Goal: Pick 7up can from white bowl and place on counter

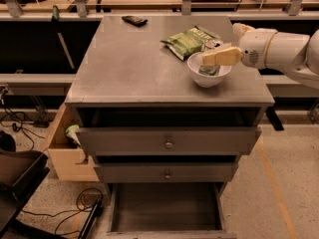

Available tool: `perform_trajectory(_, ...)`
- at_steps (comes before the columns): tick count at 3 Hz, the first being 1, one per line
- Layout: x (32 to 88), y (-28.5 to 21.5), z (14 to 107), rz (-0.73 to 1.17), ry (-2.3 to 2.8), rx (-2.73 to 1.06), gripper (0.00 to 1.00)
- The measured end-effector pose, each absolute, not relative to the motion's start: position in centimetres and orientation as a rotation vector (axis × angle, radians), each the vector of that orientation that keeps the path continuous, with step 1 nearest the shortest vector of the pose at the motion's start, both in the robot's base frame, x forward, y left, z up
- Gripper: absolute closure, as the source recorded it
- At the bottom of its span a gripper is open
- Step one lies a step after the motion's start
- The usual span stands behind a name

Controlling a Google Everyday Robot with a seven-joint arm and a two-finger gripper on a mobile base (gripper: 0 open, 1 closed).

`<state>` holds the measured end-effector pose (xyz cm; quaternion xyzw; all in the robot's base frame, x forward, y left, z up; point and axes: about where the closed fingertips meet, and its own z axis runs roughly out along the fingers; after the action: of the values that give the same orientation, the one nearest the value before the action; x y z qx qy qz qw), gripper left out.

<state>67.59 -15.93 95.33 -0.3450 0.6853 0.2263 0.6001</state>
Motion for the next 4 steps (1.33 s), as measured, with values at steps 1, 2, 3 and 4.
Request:
perform_trajectory(1, 67.92, -15.88, 93.75, 0.564, 1.589, -0.771, 0.16)
perform_trajectory(2, 67.96, -15.62, 93.65, 0.57, 1.588, -0.772, 0.39)
perform_trajectory(3, 67.98, -15.34, 93.63, 0.574, 1.587, -0.775, 0.62)
perform_trajectory(4, 68.0, -15.05, 93.63, 0.577, 1.586, -0.779, 0.87)
